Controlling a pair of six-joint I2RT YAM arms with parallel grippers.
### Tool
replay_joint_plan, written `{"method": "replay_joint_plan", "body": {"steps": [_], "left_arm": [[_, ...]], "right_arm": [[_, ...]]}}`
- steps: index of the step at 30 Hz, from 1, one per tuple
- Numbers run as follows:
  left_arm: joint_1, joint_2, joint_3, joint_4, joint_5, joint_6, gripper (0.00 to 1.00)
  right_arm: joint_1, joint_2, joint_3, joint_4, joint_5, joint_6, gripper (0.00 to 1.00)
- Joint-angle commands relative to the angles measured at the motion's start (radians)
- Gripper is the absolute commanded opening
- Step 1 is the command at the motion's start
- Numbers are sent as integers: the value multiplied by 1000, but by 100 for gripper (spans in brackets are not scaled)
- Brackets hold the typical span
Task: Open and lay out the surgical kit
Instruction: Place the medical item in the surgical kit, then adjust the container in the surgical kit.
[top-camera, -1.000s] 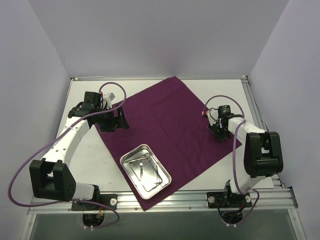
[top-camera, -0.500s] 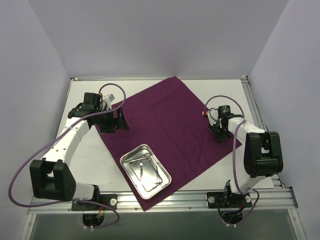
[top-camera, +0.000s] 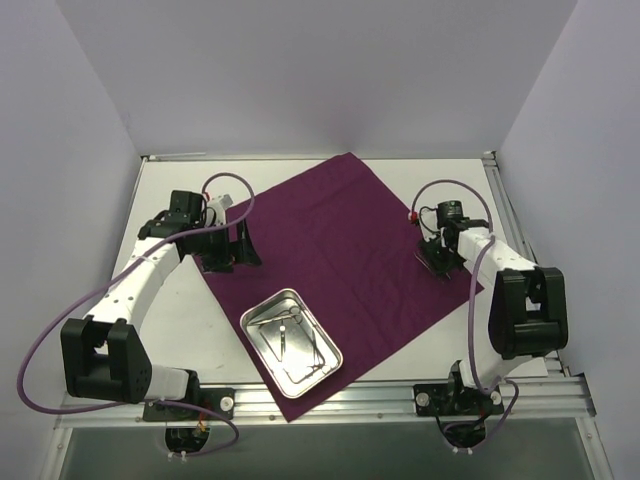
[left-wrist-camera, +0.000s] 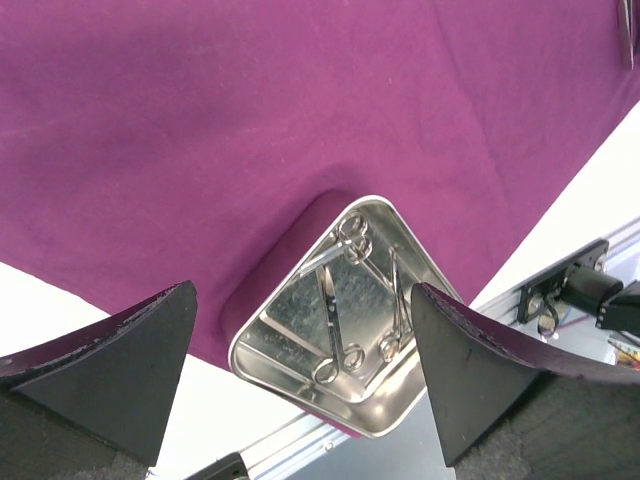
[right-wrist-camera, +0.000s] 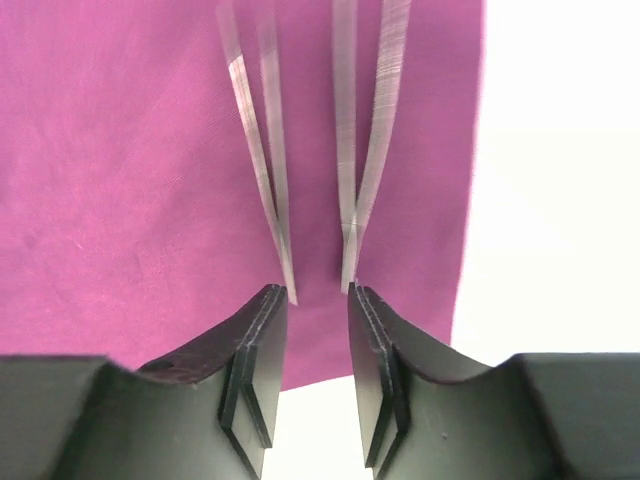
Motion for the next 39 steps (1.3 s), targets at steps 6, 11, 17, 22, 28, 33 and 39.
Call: {"method": "replay_joint_plan", "body": {"steps": [6,11,17,22,28,33,39], "left_arm": [[-51,-39,-47,7,23,-8,97],[-55,3,-37,-5,28,-12,96],[-79,41,-8,-35,20,6,95],[-117,35,-45,5,6,-46,95],[-180,15,-36,-44,-63,-126,94],[-174,24,16,-218,-181,-155,93],[-145,76,75,-421,-281,-216,89]], "right_arm": [[75,-64,276,-153,139,270,40],[227,-30,362,-190,115,376,45],[337,17,399,-187,56,462,47],[422,92,474,-192,-2,487,47],[474,142,531,-196,-57,573,47],[549,129,503,-175,-111,554,47],[562,34,361,-101,-169,608,47]]}}
